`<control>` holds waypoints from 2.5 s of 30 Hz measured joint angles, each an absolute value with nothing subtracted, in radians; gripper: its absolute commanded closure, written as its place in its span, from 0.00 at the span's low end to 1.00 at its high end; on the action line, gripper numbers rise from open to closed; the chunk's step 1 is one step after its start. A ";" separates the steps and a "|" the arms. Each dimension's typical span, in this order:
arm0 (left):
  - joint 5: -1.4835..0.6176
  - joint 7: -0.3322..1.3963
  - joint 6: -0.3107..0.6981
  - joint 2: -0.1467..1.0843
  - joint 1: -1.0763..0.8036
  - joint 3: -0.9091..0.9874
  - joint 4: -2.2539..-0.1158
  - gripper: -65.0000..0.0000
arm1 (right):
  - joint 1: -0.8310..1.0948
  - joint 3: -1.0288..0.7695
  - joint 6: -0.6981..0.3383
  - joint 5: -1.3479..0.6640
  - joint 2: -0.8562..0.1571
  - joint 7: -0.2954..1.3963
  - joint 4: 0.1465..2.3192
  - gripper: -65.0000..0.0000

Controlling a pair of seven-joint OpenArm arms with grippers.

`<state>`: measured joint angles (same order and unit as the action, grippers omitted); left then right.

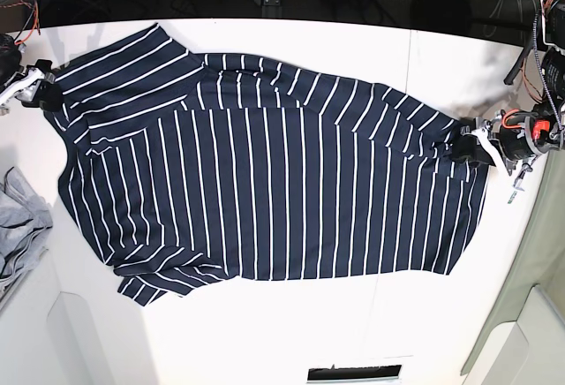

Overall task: Layout the t-shirt on the table in an organized manner, then fold the t-shirt properly
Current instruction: 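Release the corner and move the left gripper along the shirt's side edge, then grasp the side edge with the left gripper and pull it outward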

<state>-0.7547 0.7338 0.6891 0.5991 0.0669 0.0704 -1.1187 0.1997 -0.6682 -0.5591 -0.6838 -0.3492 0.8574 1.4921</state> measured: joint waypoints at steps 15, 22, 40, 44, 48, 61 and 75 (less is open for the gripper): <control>-0.882 0.809 0.689 0.685 0.066 0.137 -1.214 0.64 | 0.049 -0.672 -0.535 -0.624 -0.388 0.838 1.417 0.38; -0.934 0.849 0.689 0.672 0.036 0.136 -1.214 0.64 | 0.039 -0.673 -0.535 -0.603 -0.390 0.831 1.272 0.38; -0.697 0.648 0.662 0.664 -0.033 0.136 -1.172 0.48 | 0.038 -0.537 -0.534 -0.632 -0.393 0.812 1.195 0.38; -0.622 0.607 0.659 0.624 -0.010 0.137 -1.110 0.48 | 0.038 -0.529 -0.534 -0.643 -0.393 0.812 1.196 0.38; -0.591 0.554 0.640 0.590 -0.002 0.137 -1.062 0.49 | 0.038 -0.528 -0.535 -0.651 -0.393 0.816 1.196 0.39; -0.683 0.680 0.690 0.651 -0.061 0.137 -1.137 1.00 | 0.039 -0.540 -0.551 -0.654 -0.399 0.915 1.197 1.00; -0.690 0.707 0.696 0.718 -0.279 0.134 -1.328 1.00 | 0.137 -0.566 -0.558 -0.737 -0.460 0.958 1.199 1.00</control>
